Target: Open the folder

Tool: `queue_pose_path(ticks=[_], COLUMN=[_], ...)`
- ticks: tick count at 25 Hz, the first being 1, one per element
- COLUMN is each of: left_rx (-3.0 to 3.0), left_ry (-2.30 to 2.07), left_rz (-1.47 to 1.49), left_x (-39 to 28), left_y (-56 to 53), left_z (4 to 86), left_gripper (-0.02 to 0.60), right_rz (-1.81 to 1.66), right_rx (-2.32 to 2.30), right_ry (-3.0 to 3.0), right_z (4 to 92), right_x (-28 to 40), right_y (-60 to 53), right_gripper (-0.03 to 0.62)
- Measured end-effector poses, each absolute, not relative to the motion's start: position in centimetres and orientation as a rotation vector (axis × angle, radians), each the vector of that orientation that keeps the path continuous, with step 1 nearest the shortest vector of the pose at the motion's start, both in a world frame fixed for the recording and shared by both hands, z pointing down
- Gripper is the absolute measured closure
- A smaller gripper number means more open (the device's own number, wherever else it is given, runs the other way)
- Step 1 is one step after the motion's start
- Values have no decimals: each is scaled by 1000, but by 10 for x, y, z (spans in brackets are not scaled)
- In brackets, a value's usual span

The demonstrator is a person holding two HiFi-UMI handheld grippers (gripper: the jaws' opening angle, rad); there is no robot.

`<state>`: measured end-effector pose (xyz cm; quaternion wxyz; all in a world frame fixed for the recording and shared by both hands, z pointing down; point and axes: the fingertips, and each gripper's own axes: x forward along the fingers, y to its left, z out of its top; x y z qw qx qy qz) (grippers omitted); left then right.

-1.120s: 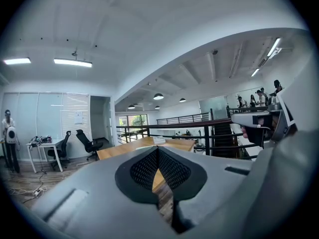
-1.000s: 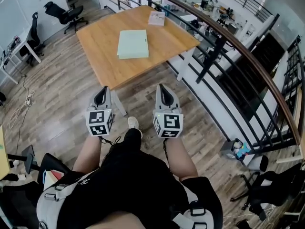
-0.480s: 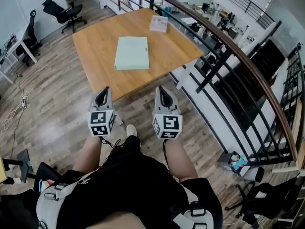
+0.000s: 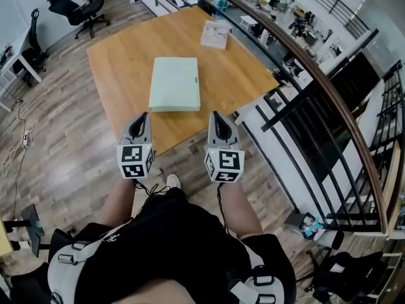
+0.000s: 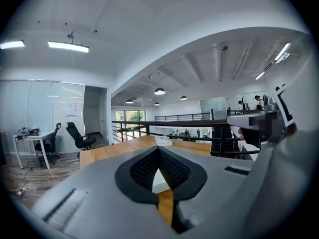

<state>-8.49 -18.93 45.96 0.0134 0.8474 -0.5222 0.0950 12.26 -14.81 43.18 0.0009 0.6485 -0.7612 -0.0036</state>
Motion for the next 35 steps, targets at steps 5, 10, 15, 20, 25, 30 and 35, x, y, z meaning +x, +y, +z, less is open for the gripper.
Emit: queue_pose_path(ticks=[5, 10, 15, 20, 25, 30, 35], left_rx=[2614, 2624, 2621, 2600, 2578, 2641, 2686], left_ry=[-1611, -1582, -1562, -1567, -1591, -1659, -1574], left_rz=[287, 308, 332, 384, 441, 676, 921], left_x=[-86, -82, -73, -54, -38, -21, -11], left_y=[-250, -295, -319, -333, -343, -354, -357], left_z=[461, 465, 472, 486, 492, 509, 541], left_gripper=[580, 580, 580, 580, 580, 580, 574], right_rz=[15, 50, 97, 134, 185, 347, 644], right_rx=[2022, 2029, 2040, 2026, 1962, 1911, 1863], right_ry=[-2376, -2352, -2330, -2334, -2368, -2389, -2415], right_z=[436, 443, 456, 468, 477, 507, 551], right_x=[123, 128, 140, 160, 177, 191, 194], right_y=[-207, -250, -272, -292, -313, -337, -353], right_gripper=[588, 588, 588, 588, 588, 588, 586])
